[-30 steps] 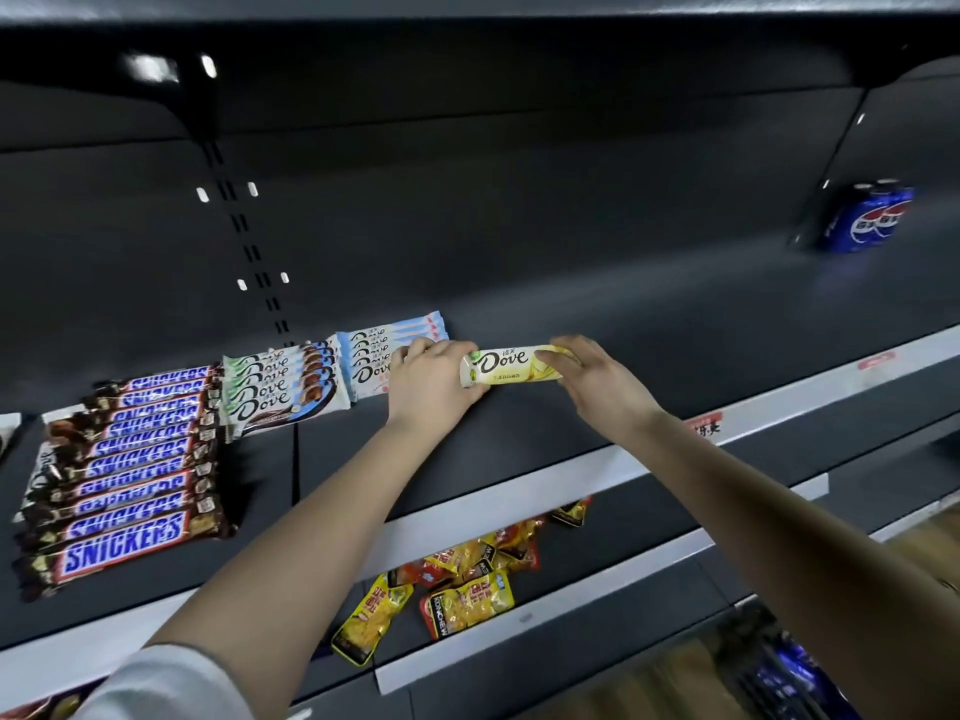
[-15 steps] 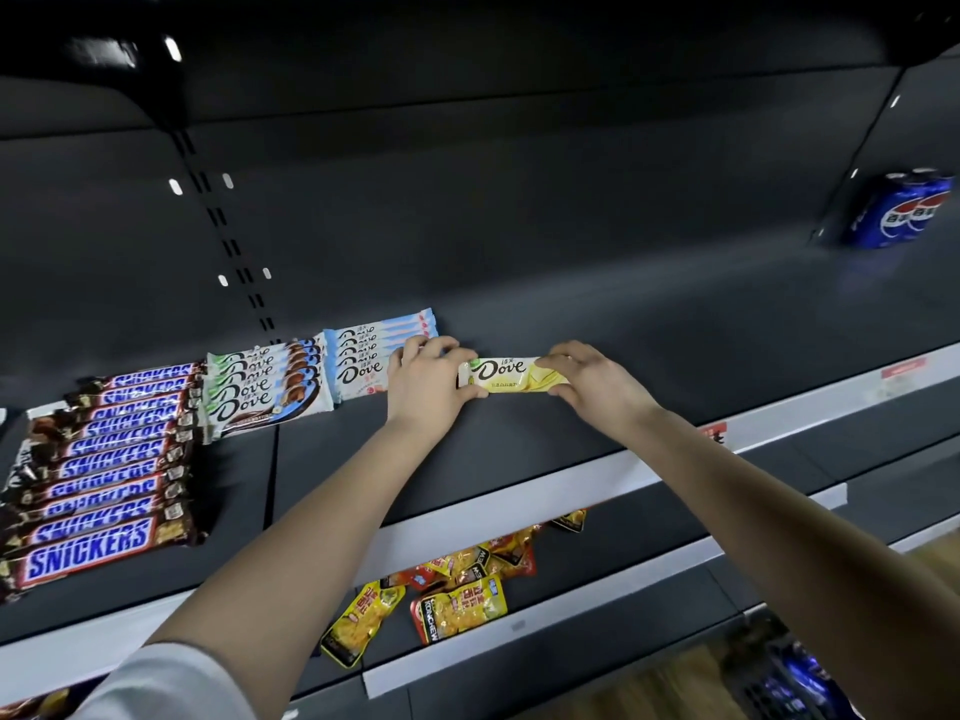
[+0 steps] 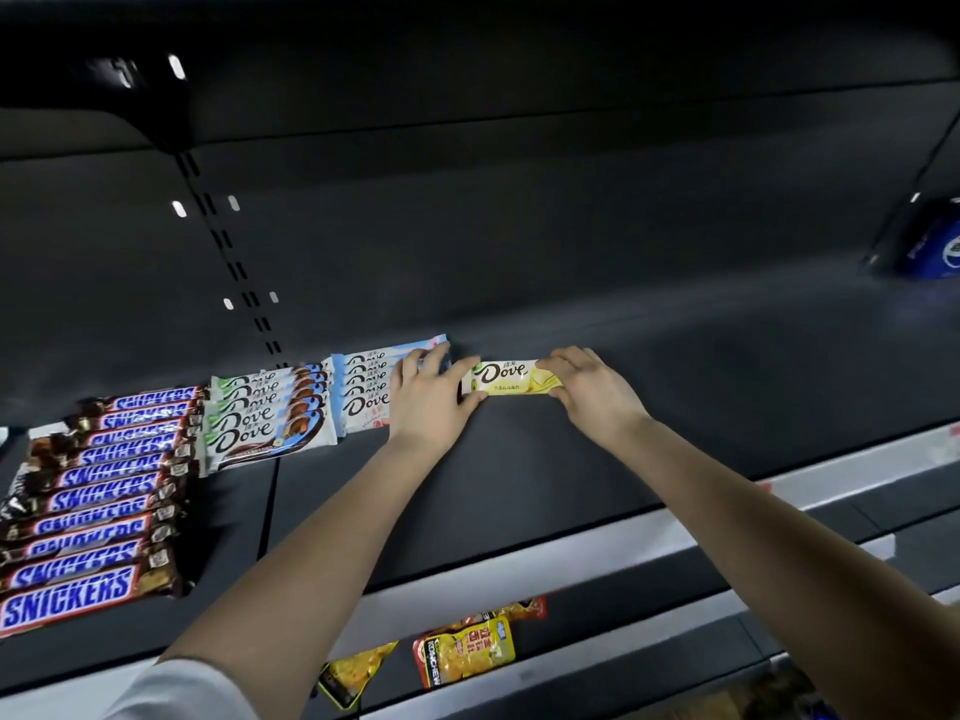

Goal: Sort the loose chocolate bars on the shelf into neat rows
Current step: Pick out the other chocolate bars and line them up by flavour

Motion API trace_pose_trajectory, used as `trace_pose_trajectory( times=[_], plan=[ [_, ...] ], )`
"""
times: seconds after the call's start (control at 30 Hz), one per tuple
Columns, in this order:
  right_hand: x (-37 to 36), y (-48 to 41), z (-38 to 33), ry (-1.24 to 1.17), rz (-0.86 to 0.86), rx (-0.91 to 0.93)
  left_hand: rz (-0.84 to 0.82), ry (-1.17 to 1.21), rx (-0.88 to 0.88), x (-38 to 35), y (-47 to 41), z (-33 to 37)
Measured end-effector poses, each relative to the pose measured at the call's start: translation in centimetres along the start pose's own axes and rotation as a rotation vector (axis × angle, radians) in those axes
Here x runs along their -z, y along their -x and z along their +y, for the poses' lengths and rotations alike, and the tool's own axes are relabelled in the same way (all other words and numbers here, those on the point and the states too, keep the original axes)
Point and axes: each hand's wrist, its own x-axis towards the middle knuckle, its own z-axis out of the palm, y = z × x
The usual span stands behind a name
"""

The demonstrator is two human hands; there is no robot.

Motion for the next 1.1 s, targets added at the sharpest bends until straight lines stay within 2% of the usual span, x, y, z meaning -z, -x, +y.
trace_pose_trajectory(
  times=[0.27,0.5,0.97,1.1],
  plan=[
    [-1.4,-3.9,-0.3,-0.042,0.05,-0.022,0.084,-0.039,0.069,-0.6,-0.6,-0.5],
    [-2.7,-6.7,-0.3,-0.049,0.119,-0.033,0.06,-0.075,0.085,-1.0,-0.9,-0.5],
    [-3.3,-6.7,-0.6,0.019,0.139,-0.028,0.072,-0.083,0.085,-0.9,-0.9,-0.4],
    [-3.2,-6.2,-1.3,0.05,0.097,-0.045,0.077,-0.074,0.079,-0.8,-0.9,-0.3]
  ],
)
